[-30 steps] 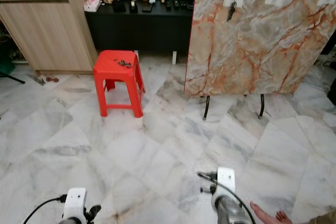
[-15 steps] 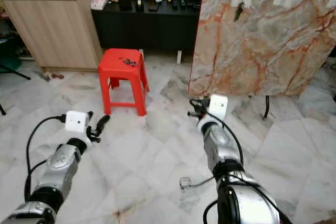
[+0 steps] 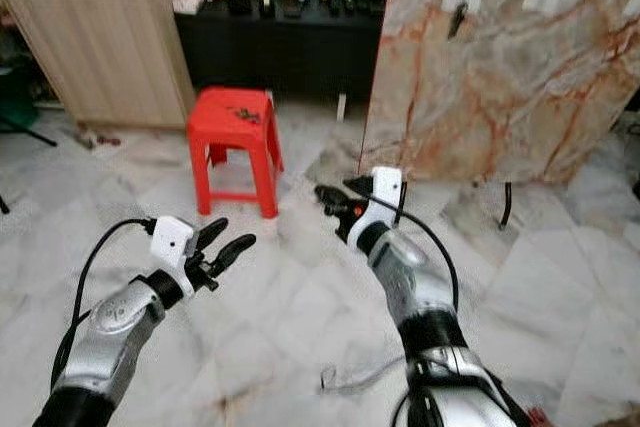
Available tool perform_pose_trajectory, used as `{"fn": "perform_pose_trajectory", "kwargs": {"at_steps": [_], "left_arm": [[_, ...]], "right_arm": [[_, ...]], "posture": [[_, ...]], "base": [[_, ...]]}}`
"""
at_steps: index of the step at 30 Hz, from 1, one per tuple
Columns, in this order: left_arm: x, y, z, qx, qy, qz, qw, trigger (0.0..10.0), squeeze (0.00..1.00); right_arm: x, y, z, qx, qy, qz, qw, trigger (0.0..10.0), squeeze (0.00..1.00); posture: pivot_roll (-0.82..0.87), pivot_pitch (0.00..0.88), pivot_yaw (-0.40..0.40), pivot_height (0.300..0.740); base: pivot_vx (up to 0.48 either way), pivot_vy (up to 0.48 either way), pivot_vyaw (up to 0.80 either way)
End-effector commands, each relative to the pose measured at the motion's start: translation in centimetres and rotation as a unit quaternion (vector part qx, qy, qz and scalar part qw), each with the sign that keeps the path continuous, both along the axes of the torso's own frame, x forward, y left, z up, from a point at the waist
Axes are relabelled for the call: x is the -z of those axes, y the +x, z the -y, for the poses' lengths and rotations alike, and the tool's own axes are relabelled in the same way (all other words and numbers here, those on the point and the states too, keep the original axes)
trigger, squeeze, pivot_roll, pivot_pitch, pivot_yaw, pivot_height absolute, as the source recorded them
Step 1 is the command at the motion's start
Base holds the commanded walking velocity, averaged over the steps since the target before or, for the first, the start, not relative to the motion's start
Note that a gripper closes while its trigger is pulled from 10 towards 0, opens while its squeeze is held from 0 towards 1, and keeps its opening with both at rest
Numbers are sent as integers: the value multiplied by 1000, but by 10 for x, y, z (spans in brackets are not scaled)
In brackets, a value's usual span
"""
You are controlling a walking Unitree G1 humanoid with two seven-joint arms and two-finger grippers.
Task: Hang keys on a hook
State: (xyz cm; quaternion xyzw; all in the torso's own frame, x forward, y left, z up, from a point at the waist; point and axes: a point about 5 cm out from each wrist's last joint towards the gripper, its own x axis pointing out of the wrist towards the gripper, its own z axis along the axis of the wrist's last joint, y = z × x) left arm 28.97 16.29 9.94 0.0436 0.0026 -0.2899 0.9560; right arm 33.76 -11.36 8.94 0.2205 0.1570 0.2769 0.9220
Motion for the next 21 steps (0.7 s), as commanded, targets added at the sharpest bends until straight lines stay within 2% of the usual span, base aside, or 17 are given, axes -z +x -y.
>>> {"fn": "perform_pose_trajectory", "kwargs": {"at_steps": [1, 6, 9, 11, 12, 15, 17, 19, 21], "left_arm": [[-9, -7, 3, 7, 4, 10, 1000, 10000, 0], [-19, -20, -2, -10, 1, 15, 1000, 10000, 0], [-27, -33, 1, -8, 6, 12, 1000, 10000, 0], [-28, -36, 2, -6, 7, 12, 1000, 10000, 0], [-30, -38, 4, -1, 9, 12, 1000, 10000, 0], [-35, -50, 8, 42, 29, -2, 999, 10000, 0], [-36, -52, 8, 50, 35, -4, 998, 10000, 0], [-37, -56, 6, 73, 47, -12, 996, 10000, 0], [-37, -56, 6, 73, 47, -12, 996, 10000, 0]], "right_arm": [[-12, -6, 11, 11, -7, 30, 999, 10000, 0], [-23, -22, 26, 41, 11, 51, 998, 10000, 0], [-26, -48, 33, 9, -8, 53, 999, 10000, 0], [-26, -54, 34, -1, -16, 51, 999, 10000, 0], [-23, -59, 35, -21, -31, 49, 998, 10000, 0], [-20, -86, 34, -132, -61, 50, 988, 10000, 0], [-20, -90, 34, -147, -66, 49, 986, 10000, 0], [-13, -90, 45, -163, -88, 35, 982, 10000, 0], [-13, -90, 45, -163, -88, 35, 982, 10000, 0]], "posture": [[-1, 0, -83, 740], [-2, 0, -82, 740], [-4, 6, -77, 740], [-4, 6, -77, 740], [-10, 7, -74, 740], [-12, 11, -67, 740], [-12, 11, -67, 740], [-9, 10, -58, 740], [-9, 10, -58, 740]], "base": [[0, 0, 0], [0, 0, 0], [0, 0, 0], [0, 0, 0], [0, 0, 0], [0, 0, 0], [0, 0, 0], [0, 0, 0], [0, 0, 0]]}}
